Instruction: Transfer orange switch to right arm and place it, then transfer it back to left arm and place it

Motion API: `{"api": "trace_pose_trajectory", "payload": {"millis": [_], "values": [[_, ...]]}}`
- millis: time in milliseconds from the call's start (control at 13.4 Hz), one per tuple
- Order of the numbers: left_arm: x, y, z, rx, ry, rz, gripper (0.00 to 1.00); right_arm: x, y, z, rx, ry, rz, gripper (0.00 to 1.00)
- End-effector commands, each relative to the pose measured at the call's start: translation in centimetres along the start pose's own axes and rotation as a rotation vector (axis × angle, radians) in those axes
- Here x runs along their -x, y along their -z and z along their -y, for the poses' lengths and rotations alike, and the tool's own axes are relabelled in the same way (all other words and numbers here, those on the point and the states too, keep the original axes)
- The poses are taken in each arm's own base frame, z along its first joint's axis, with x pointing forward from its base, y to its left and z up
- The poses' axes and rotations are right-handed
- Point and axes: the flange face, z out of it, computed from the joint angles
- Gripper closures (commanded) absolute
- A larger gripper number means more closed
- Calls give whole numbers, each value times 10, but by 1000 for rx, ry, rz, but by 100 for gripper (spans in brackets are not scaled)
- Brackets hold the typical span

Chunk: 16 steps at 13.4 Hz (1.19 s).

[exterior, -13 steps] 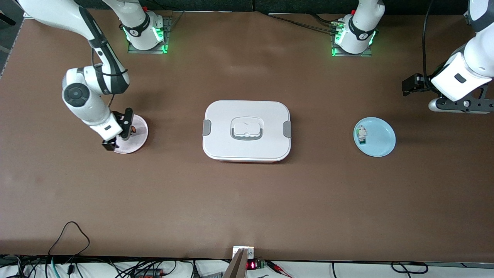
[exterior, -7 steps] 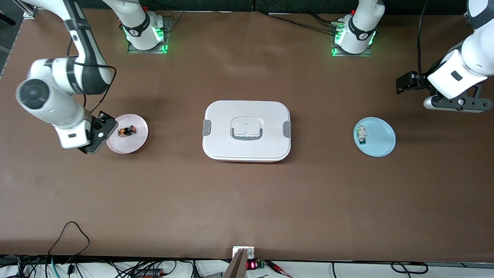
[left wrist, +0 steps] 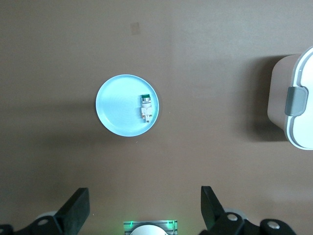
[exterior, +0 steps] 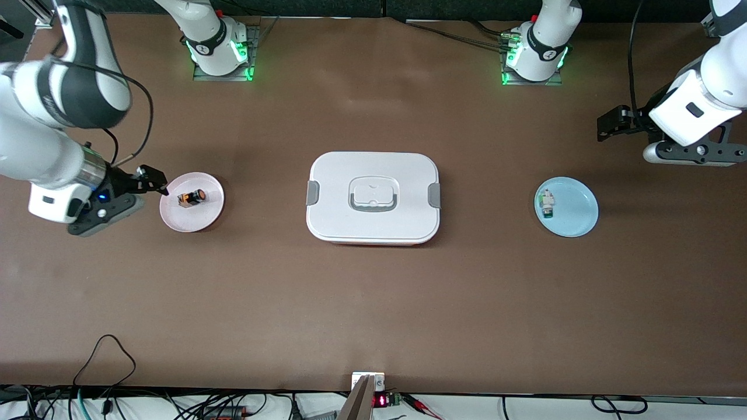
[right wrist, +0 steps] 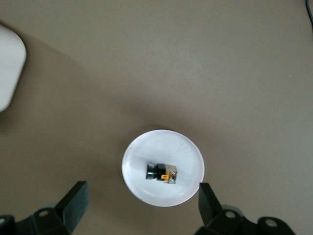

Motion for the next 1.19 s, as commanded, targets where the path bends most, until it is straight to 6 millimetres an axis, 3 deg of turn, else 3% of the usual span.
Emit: {"api": "trace_pose_trajectory", "payload": {"millis": [0,522,671,894,1118], "values": [[1,7,5,8,17,13,0,2,39,18,-36,-166,26,0],[4,11,-4,1,7,13,0,17,119,64,-35,-248,94,0],[-2,20,-4,-2,3,-8,0,17,123,59,-15,-245,79,0],[-5,20,-7,14,7,-8,0,14,129,32,127,-268,15,0],[-3,21,-22,9,9,-16,0,24,136,4,201,-379,5,0]]}}
